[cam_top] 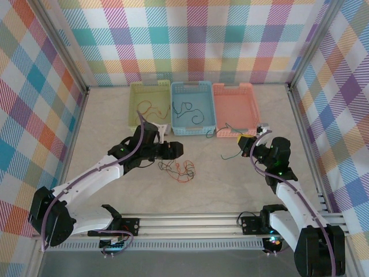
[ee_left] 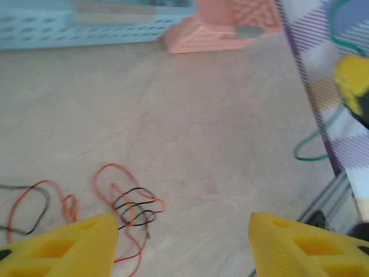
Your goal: Untangle the cables
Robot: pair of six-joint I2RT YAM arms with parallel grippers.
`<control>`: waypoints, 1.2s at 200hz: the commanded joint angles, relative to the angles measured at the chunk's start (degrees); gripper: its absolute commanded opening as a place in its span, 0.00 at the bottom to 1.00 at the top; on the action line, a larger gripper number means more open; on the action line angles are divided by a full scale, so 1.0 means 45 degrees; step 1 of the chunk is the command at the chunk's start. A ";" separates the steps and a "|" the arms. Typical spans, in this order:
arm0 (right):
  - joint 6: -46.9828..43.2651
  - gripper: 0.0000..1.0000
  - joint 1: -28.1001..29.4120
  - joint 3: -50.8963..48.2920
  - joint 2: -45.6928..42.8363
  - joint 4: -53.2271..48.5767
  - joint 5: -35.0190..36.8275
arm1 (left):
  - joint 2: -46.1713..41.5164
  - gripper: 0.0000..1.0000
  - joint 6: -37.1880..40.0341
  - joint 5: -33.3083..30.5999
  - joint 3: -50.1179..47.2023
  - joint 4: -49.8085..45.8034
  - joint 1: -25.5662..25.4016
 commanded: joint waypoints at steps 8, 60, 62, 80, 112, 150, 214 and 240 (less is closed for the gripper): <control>0.1714 0.00 0.0105 0.0662 0.0294 -0.0088 -0.1192 | -0.0213 0.63 0.1756 -0.0293 0.0513 0.1136 -0.0512; 0.5025 0.00 0.0158 0.2111 0.1241 -0.1521 -0.2497 | -0.0217 0.66 0.4666 -0.0039 -0.0478 0.5752 -0.0937; 0.5158 0.00 0.0177 0.2133 0.1278 -0.1515 -0.2543 | -0.0189 0.66 0.4789 -0.0067 -0.0493 0.5891 -0.0958; 0.5884 0.00 0.0352 0.2273 0.1540 -0.1314 -0.3024 | 0.0353 0.67 0.5674 -0.0032 -0.0525 0.7319 -0.1112; 0.6043 0.00 0.0766 0.2484 0.1659 -0.1414 -0.3527 | 0.1600 0.68 0.7168 0.0524 -0.0753 1.0407 -0.1497; 0.5916 0.00 0.0921 0.2251 0.1706 -0.1159 -0.3658 | 0.2863 0.66 0.7601 0.0354 0.0164 1.1077 -0.1743; 0.5375 0.00 0.1021 0.2049 0.1609 -0.1520 -0.3803 | 0.3255 0.64 0.7889 -0.0620 0.0361 1.1865 -0.1735; 0.5319 0.00 0.1101 0.1994 0.1775 -0.1479 -0.3947 | 0.3340 0.62 0.8050 -0.0382 0.0446 1.2032 -0.1737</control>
